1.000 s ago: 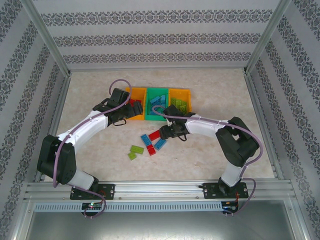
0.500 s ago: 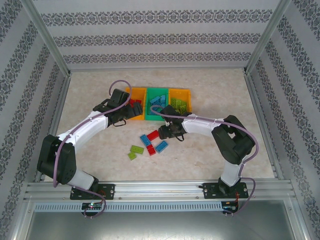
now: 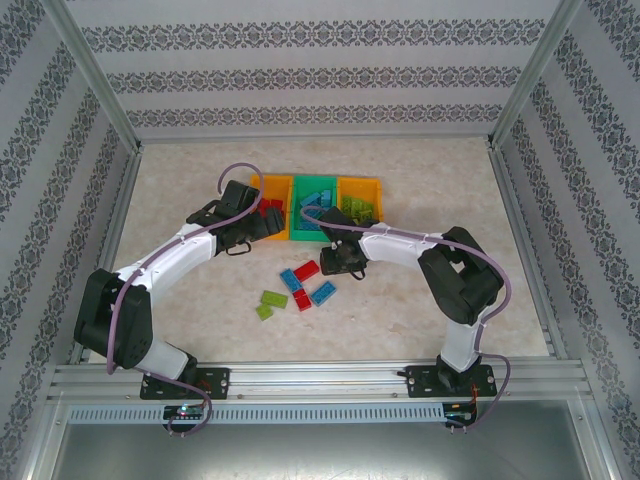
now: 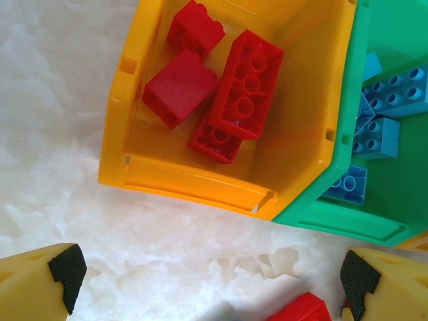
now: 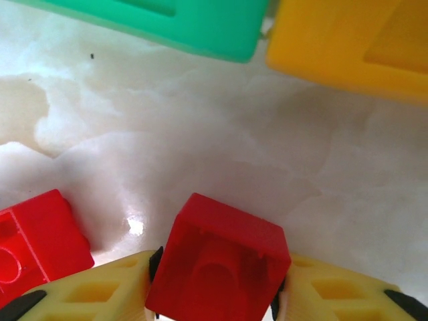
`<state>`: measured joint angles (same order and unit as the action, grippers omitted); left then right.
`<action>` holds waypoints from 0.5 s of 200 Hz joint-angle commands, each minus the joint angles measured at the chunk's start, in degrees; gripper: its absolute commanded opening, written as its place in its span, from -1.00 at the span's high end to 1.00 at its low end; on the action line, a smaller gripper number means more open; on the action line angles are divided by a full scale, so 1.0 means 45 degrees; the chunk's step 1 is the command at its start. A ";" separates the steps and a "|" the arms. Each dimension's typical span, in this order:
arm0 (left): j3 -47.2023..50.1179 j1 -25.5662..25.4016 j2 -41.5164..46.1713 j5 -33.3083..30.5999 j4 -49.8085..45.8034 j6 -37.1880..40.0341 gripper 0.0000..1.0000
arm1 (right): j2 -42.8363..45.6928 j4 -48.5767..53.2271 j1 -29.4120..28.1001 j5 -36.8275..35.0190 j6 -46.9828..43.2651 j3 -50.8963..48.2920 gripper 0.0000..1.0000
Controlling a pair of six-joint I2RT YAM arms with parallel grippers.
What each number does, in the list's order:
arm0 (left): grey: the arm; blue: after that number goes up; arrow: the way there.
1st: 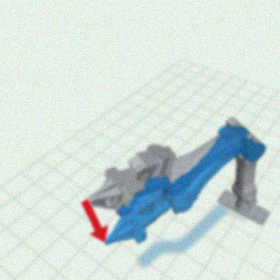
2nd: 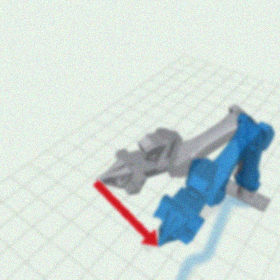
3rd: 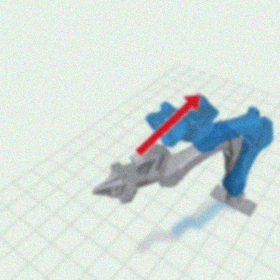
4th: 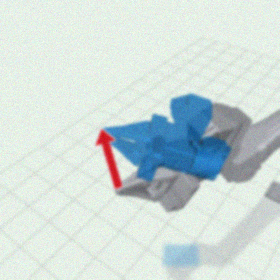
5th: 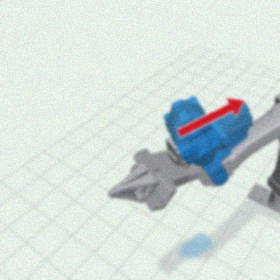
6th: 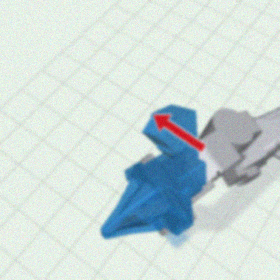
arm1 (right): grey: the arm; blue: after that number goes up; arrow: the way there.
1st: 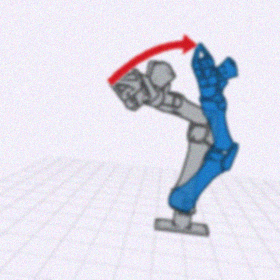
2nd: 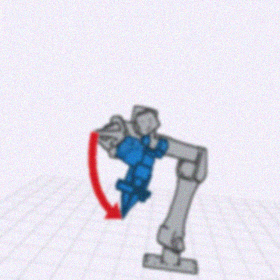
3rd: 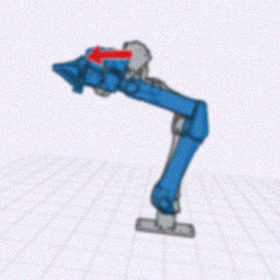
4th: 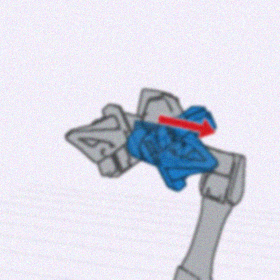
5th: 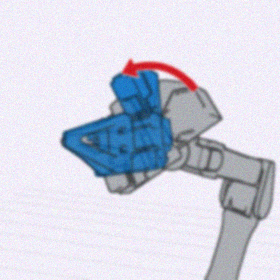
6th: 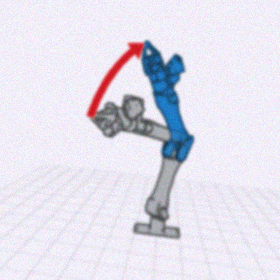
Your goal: Sort the legos into containers by color
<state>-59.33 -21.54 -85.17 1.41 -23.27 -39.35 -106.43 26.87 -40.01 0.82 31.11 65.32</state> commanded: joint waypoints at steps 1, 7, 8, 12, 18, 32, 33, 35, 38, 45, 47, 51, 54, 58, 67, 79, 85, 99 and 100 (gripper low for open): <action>0.0163 0.0251 0.0280 -0.0236 0.0205 0.0249 -0.99 | -0.0424 0.0080 -0.0100 -0.0121 0.0278 0.0258 0.16; 0.0195 0.0274 0.0292 -0.0206 0.0209 0.0253 -0.99 | -0.0397 0.0100 -0.0095 -0.0152 0.0263 0.0266 0.19; 0.0196 0.0275 0.0292 -0.0201 0.0209 0.0251 -0.99 | -0.0384 0.0101 -0.0094 -0.0157 0.0249 0.0268 0.20; 0.0195 0.0264 0.0287 -0.0211 0.0209 0.0249 -0.99 | -0.0346 0.0129 -0.0108 -0.0181 0.0236 0.0234 0.23; 0.0210 0.0289 0.0303 -0.0203 0.0209 0.0265 -0.99 | -0.0290 0.0158 -0.0112 -0.0229 0.0176 0.0242 0.26; 0.0233 0.0293 0.0322 -0.0215 0.0228 0.0292 -0.99 | -0.0131 0.0151 -0.0114 -0.0260 -0.0019 0.0186 0.33; 0.0234 0.0294 0.0327 -0.0206 0.0228 0.0300 -0.99 | -0.0124 0.0156 -0.0113 -0.0260 -0.0029 0.0189 0.33; 0.0245 0.0299 0.0321 -0.0203 0.0229 0.0296 -0.99 | -0.0085 0.0160 -0.0123 -0.0260 -0.0061 0.0181 0.34; 0.0254 0.0310 0.0326 -0.0202 0.0229 0.0294 -0.99 | -0.0070 0.0161 -0.0131 -0.0260 -0.0105 0.0178 0.35; 0.0249 0.0314 0.0320 -0.0189 0.0229 0.0288 -0.99 | -0.0005 0.0185 -0.0142 -0.0226 -0.0216 0.0185 0.38; 0.0253 0.0314 0.0314 -0.0194 0.0229 0.0288 -0.99 | 0.0013 0.0196 -0.0159 -0.0232 -0.0244 0.0175 0.38; 0.0252 0.0316 0.0317 -0.0186 0.0229 0.0313 -0.99 | 0.0037 0.0219 -0.0170 -0.0230 -0.0318 0.0173 0.40; 0.0245 0.0322 0.0330 -0.0190 0.0229 0.0308 -0.99 | 0.0065 0.0222 -0.0179 -0.0235 -0.0379 0.0184 0.40; 0.0273 0.0317 0.0337 -0.0192 0.0214 0.0314 -0.99 | 0.0105 0.0230 -0.0201 -0.0231 -0.0446 0.0175 0.41; 0.0293 0.0343 0.0352 -0.0191 0.0229 0.0317 -0.99 | 0.0182 0.0183 -0.0275 -0.0183 -0.0694 0.0151 0.42; 0.0332 0.0362 0.0387 -0.0209 0.0217 0.0299 -0.99 | 0.0286 0.0142 -0.0408 -0.0106 -0.1004 0.0145 0.42; 0.0332 0.0358 0.0404 -0.0209 0.0210 0.0298 -0.99 | 0.0328 0.0146 -0.0471 -0.0042 -0.1178 0.0194 0.42; 0.0361 0.0398 0.0445 -0.0211 0.0209 0.0296 -0.99 | 0.0389 0.0213 -0.0702 0.0013 -0.1603 0.0421 0.42; 0.0366 0.0405 0.0437 -0.0213 0.0209 0.0292 -0.99 | 0.0389 0.0226 -0.0710 0.0023 -0.1622 0.0453 0.42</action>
<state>-58.72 -20.82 -85.12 1.39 -23.27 -39.22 -106.34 27.20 -41.30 0.49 28.10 65.76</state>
